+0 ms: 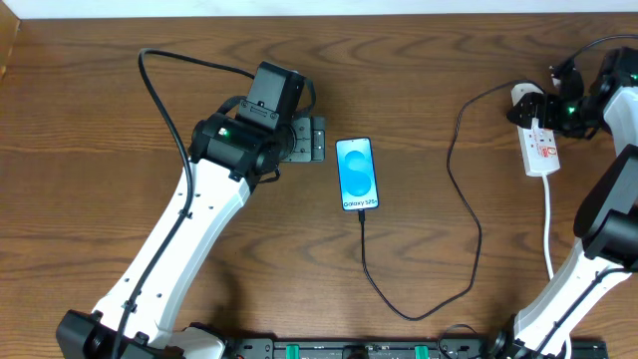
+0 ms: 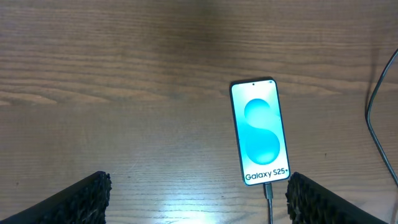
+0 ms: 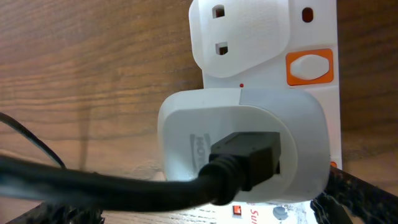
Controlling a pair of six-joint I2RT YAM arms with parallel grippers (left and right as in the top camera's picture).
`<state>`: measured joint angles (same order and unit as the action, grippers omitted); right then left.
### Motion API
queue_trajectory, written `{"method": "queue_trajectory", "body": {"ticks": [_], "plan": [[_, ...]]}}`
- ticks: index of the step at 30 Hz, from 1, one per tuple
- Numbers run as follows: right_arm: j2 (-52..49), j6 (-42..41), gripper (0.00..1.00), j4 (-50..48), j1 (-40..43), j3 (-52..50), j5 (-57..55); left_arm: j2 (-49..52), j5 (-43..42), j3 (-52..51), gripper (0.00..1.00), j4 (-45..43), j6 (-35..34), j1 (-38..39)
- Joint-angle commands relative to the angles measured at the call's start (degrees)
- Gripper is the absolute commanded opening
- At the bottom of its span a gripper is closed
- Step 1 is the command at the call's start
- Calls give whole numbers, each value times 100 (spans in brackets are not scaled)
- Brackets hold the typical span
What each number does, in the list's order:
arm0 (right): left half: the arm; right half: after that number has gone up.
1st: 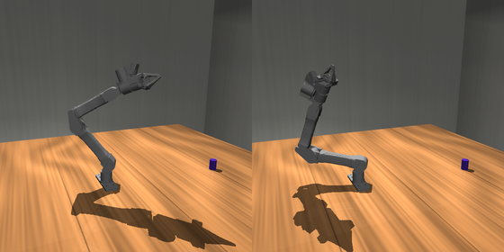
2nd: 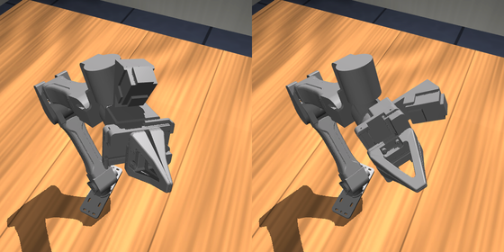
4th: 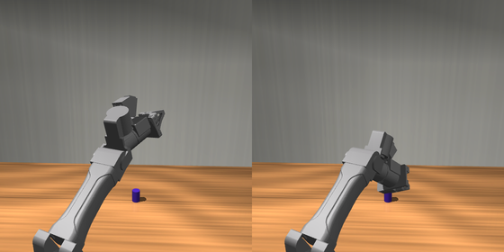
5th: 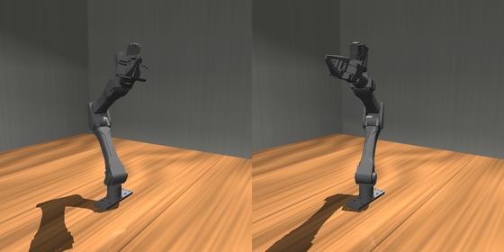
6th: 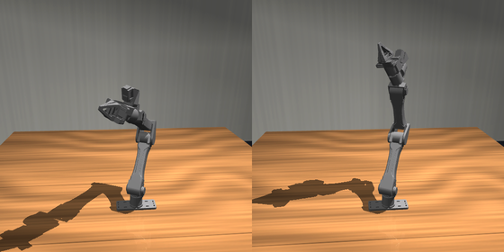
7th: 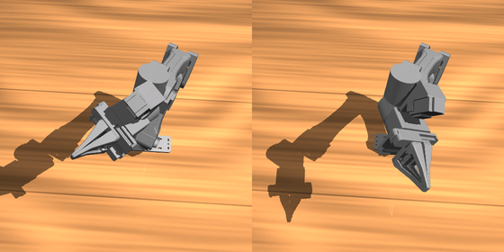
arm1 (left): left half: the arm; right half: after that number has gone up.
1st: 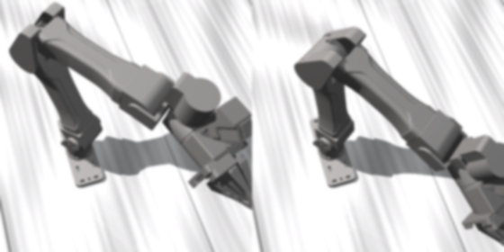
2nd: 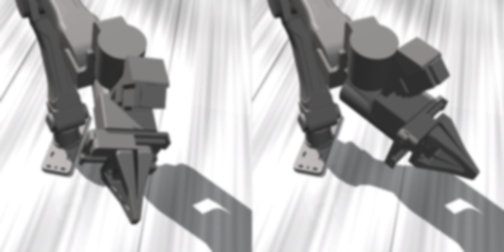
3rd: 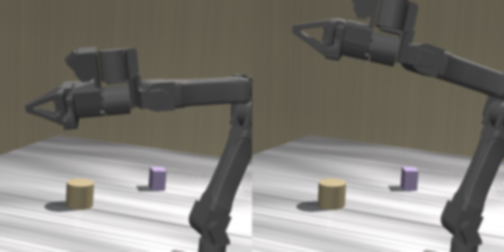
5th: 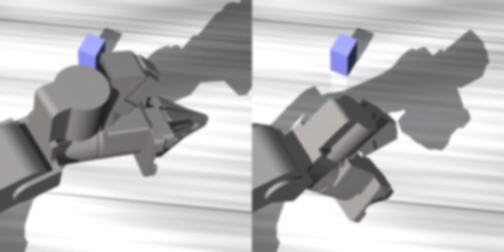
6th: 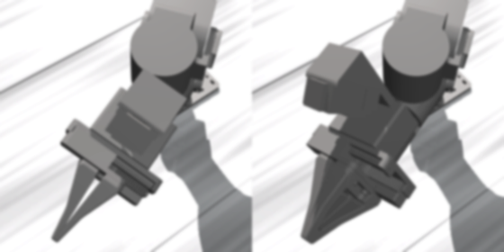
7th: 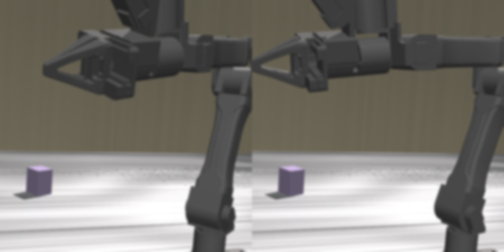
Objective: Plug charger to phone and switch on socket
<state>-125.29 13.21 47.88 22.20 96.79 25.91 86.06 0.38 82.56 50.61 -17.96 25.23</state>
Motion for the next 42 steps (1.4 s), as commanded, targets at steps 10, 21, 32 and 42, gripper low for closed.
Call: {"method": "queue_trajectory", "body": {"ticks": [10,21,32,42], "plan": [[-173,-439,99,505,-33,179,-31,-35,74,15,90,13,55,-20],[-168,-439,99,2741,356,2308,-634,-35,74,15,90,13,55,-20],[-55,-804,99,4946,313,5095,-750,-35,74,15,90,13,55,-17],[1346,-1191,99,4942,240,5169,-804,-35,74,15,90,13,55,-20]]}}
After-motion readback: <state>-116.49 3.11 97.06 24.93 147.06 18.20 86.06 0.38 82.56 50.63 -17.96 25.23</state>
